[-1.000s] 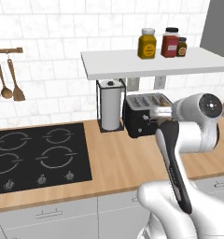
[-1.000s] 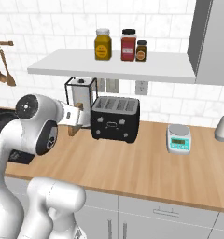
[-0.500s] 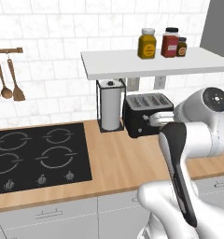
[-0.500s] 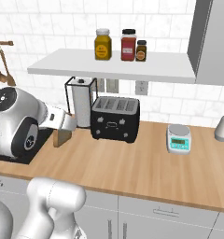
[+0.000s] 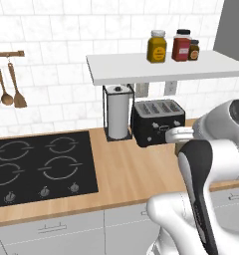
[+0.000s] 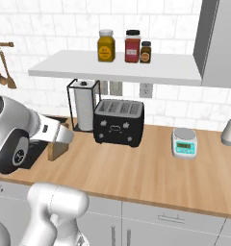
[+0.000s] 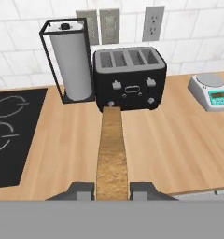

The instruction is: Start the toaster. Once the lever pops up, take the bread to the plate on the dining counter.

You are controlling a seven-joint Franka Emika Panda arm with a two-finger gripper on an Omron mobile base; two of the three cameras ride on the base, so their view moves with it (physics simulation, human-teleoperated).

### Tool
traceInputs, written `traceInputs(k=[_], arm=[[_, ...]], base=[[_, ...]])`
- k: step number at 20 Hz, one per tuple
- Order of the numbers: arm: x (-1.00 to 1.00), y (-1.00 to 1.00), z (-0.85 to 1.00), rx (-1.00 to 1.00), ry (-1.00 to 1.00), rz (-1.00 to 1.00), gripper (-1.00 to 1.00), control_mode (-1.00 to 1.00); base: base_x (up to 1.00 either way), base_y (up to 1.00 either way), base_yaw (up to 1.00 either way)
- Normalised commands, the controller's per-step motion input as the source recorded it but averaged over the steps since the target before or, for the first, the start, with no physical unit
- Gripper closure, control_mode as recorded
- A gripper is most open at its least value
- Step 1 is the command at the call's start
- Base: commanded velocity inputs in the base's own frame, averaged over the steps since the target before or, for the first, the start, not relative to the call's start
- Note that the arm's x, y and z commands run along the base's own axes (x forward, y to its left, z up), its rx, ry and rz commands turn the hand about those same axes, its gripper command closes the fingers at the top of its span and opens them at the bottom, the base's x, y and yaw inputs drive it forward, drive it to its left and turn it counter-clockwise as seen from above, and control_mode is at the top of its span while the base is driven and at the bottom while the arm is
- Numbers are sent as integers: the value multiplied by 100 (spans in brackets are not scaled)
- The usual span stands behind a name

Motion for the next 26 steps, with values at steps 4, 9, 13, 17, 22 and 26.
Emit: traceInputs(k=[4,9,13,17,22,26], arm=[[0,0,0,0,0,0,100,-100],[-4,0,0,0,-1,0,100,100],[0,0,0,0,0,0,100,100],[0,0,0,0,0,0,100,100],[0,0,0,0,0,0,100,100],[0,0,0,0,0,0,100,100]], base=[[0,0,0],[-13,0,-3],[-82,0,-46],[-61,0,-73],[-40,0,-87],[-5,0,-96]])
